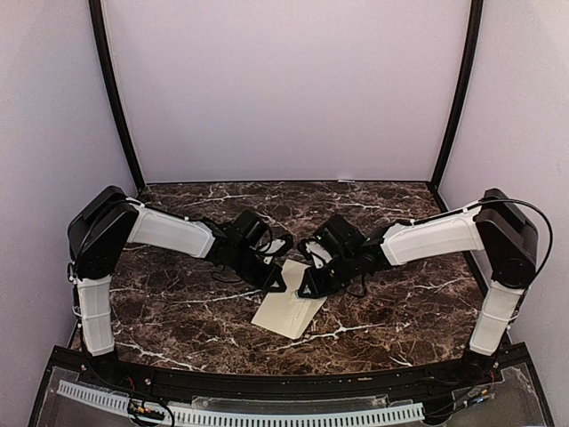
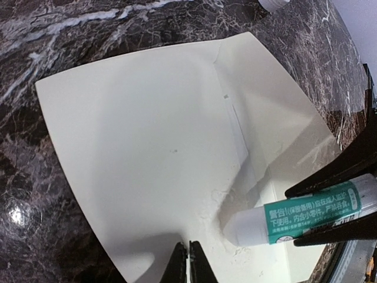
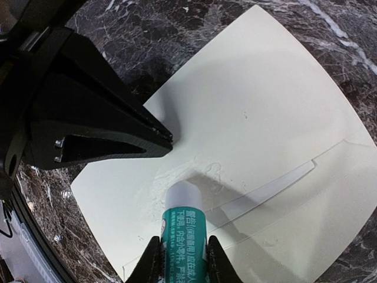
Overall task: Place the letter into the envelope and seal it
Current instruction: Paint the envelope at the center of the board.
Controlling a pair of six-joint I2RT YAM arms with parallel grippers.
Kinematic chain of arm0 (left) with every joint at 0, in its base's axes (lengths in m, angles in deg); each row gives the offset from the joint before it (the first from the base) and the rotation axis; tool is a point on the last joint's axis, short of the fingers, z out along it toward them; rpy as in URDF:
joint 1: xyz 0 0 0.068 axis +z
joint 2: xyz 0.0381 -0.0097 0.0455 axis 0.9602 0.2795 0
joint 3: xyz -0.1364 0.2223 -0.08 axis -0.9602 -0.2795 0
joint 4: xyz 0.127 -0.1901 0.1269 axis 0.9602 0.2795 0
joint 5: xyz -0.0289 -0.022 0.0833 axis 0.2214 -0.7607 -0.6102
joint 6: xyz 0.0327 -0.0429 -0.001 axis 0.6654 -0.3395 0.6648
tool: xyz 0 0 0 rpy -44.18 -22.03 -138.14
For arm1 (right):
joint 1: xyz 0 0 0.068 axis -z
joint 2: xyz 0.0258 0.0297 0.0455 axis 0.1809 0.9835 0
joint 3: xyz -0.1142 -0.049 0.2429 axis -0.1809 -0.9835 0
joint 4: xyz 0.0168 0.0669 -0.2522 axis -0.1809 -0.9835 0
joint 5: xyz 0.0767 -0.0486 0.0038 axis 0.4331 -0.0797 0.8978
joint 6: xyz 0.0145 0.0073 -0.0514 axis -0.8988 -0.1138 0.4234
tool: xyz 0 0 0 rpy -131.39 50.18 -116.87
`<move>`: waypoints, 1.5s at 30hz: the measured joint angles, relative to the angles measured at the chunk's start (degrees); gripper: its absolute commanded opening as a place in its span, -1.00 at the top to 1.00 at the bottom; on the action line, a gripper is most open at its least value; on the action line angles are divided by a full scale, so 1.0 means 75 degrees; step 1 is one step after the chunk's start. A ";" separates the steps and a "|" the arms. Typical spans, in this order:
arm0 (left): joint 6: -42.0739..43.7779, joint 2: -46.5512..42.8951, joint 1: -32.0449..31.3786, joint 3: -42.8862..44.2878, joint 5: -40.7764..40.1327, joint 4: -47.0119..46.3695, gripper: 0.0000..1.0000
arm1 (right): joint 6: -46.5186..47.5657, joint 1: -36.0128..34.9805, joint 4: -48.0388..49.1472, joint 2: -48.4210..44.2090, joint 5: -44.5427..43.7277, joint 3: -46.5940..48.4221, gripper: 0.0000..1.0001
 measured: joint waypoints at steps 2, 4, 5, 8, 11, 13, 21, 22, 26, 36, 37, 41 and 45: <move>-0.0006 0.0012 0.0003 0.0006 0.0009 0.0000 0.95 | 0.0102 -0.0041 -0.0006 0.0000 0.0070 0.0000 0.90; -0.0020 0.0029 0.0003 0.0023 0.0041 -0.0003 0.95 | 0.0184 -0.0143 -0.0026 0.0000 0.0125 0.0000 0.90; -0.0032 0.0044 0.0003 0.0032 0.0058 -0.0003 0.95 | 0.0204 -0.0198 -0.0029 0.0000 0.0137 0.0000 0.90; -0.0064 0.0070 0.0003 0.0064 0.0111 -0.0003 0.95 | 0.0221 -0.0399 -0.0050 0.0000 0.0204 -0.0006 0.90; -0.0073 0.0082 0.0003 0.0079 0.0128 0.0000 0.95 | 0.0163 -0.0498 0.0003 -0.0006 0.0289 -0.0055 0.91; -0.0087 0.0085 0.0003 0.0082 0.0134 0.0000 0.95 | 0.0073 -0.0516 0.0093 -0.0029 0.0341 -0.0134 0.91; -0.0119 0.0085 0.0003 0.0082 0.0143 0.0000 0.95 | -0.0309 -0.0525 0.0239 -0.0076 0.0277 -0.0239 0.92; -0.0119 0.0085 0.0003 0.0082 0.0146 0.0000 0.95 | -0.0332 -0.0525 0.0242 -0.0076 0.0251 -0.0239 0.92; -0.0117 0.0085 0.0003 0.0082 0.0224 -0.0003 0.95 | -0.0367 -0.0527 0.0236 -0.0076 0.0137 -0.0230 0.92; -0.0052 0.0090 0.0006 0.0082 0.0256 -0.0003 0.96 | -0.0411 -0.0396 0.0210 -0.0076 0.0012 -0.0207 0.92; -0.0052 0.0090 0.0006 0.0082 0.0256 -0.0003 0.96 | -0.0408 -0.0370 0.0201 -0.0076 0.0000 -0.0201 0.92; -0.0047 0.0090 0.0006 0.0082 0.0254 -0.0003 0.97 | -0.0411 -0.0227 0.0178 -0.0076 -0.0052 -0.0189 0.92; -0.0038 0.0096 0.0006 0.0082 0.0254 -0.0006 0.97 | -0.0408 -0.0076 0.0178 -0.0076 -0.0102 -0.0189 0.92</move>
